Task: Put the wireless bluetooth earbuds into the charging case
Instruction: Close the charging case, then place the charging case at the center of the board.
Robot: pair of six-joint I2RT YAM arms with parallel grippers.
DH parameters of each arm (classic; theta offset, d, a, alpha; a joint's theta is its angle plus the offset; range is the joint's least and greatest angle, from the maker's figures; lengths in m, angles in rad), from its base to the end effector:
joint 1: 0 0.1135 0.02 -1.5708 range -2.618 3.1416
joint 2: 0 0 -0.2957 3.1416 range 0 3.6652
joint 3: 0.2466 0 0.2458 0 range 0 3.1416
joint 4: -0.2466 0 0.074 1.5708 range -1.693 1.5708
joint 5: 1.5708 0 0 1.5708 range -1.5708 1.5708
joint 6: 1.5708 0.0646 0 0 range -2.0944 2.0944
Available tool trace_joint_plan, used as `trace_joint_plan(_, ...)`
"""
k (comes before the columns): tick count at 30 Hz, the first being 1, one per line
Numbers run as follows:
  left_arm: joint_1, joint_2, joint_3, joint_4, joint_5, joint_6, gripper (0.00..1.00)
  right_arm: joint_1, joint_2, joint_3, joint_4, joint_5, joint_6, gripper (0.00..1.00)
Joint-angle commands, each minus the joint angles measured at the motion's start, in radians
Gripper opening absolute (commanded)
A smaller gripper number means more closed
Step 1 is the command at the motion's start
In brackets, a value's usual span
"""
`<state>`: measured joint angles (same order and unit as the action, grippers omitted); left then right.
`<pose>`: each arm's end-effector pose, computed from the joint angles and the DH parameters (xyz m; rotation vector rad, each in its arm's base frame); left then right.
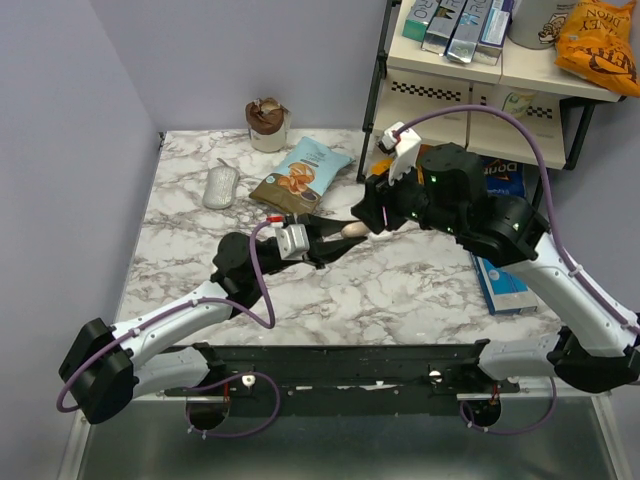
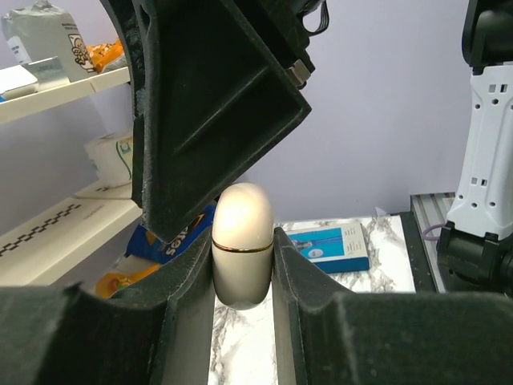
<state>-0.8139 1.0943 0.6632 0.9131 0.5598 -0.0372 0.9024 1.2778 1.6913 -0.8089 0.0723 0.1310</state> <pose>0.1399 -0.1981 0.3908 0.9107 0.8302 -1.0505 0.1626 0.1984 0.4940 -0.7128 1.8846 0.5996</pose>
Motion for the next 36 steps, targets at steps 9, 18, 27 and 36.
trace_joint_plan(9, 0.060, 0.019, 0.009, -0.173, -0.287, -0.270, 0.00, -0.029, -0.202, -0.188, 0.155, 0.286, 0.128, 0.68)
trace_joint_plan(18, 0.208, 0.401, 0.196, -0.514, -0.155, -0.658, 0.00, -0.046, -0.281, -0.515, 0.263, 0.316, 0.206, 0.68)
trace_joint_plan(27, 0.254, 0.717, 0.366, -0.537, -0.156, -0.662, 0.00, -0.048, -0.362, -0.637, 0.275, 0.302, 0.223, 0.69)
trace_joint_plan(36, 0.288, 0.891, 0.461, -0.588, -0.202, -0.664, 0.00, -0.048, -0.374, -0.671, 0.274, 0.307, 0.211, 0.69)
